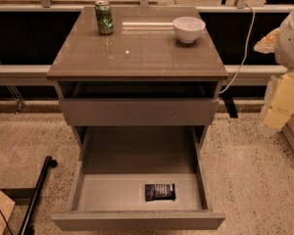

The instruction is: Pick rxbar blueberry from middle drawer and place on counter

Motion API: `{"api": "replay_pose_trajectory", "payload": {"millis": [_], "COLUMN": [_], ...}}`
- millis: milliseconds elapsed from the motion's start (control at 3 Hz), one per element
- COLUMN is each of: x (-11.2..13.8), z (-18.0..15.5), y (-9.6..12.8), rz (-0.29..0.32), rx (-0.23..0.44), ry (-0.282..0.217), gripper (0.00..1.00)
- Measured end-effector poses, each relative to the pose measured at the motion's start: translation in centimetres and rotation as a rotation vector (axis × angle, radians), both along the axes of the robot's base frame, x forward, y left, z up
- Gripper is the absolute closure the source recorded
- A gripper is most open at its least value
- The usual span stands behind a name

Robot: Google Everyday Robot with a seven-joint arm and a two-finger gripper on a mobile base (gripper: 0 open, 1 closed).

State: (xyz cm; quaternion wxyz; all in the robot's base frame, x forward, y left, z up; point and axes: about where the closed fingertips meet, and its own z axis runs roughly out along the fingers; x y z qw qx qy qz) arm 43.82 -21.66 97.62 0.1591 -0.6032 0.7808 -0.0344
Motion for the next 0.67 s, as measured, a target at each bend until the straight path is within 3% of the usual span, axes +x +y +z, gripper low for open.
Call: {"api": "replay_pose_trajectory", "payload": {"millis": [333,667], "x": [0.0,1.1], "z": [0.1,-1.1], "y": [0.0,0.3], "rz": [-0.003,-0.090], "rx": [0.001,0.010], "ry": [-0.004,0.009], "gripper": [0.00,0.00]}}
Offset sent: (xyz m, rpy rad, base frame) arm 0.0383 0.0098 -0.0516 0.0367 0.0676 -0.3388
